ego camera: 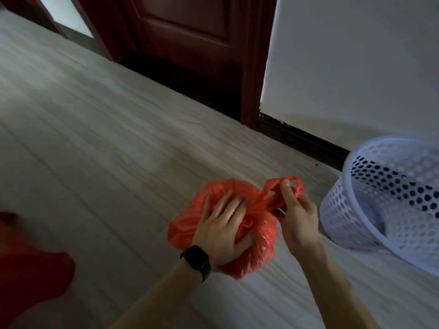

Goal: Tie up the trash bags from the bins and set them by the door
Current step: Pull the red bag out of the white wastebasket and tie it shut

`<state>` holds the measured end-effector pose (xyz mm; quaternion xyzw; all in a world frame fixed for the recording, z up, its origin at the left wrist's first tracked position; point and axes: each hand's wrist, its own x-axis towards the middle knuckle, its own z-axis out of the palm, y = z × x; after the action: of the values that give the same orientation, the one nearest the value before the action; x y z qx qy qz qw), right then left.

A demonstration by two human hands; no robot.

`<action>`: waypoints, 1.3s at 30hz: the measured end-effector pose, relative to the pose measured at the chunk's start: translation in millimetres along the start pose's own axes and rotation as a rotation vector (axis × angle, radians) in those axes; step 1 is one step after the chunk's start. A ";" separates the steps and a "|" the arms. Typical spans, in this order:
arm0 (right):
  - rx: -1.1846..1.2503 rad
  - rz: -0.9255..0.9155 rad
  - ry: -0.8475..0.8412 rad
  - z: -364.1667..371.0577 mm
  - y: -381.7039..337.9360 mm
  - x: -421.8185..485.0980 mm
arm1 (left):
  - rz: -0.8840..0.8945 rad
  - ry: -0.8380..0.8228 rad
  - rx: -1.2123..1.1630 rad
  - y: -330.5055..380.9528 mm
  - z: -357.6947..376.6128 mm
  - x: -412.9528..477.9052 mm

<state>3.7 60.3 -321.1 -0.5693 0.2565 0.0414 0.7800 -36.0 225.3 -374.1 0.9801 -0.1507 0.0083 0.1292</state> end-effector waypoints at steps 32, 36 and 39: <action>-1.167 0.250 -0.365 128.2 -205.7 -102.9 | -0.575 -0.849 -0.178 26.2 -278.1 30.2; -1.228 0.181 -0.401 203.8 -296.6 -146.7 | -0.609 -0.839 -0.190 -0.9 -413.8 22.1; -1.245 0.116 -0.413 262.4 -375.4 -181.2 | -0.622 -0.775 -0.202 -21.7 -512.6 18.8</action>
<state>73.4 209.4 143.1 -0.8798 0.0600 0.3321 0.3346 0.1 370.9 116.9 0.8922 0.1114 -0.4096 0.1542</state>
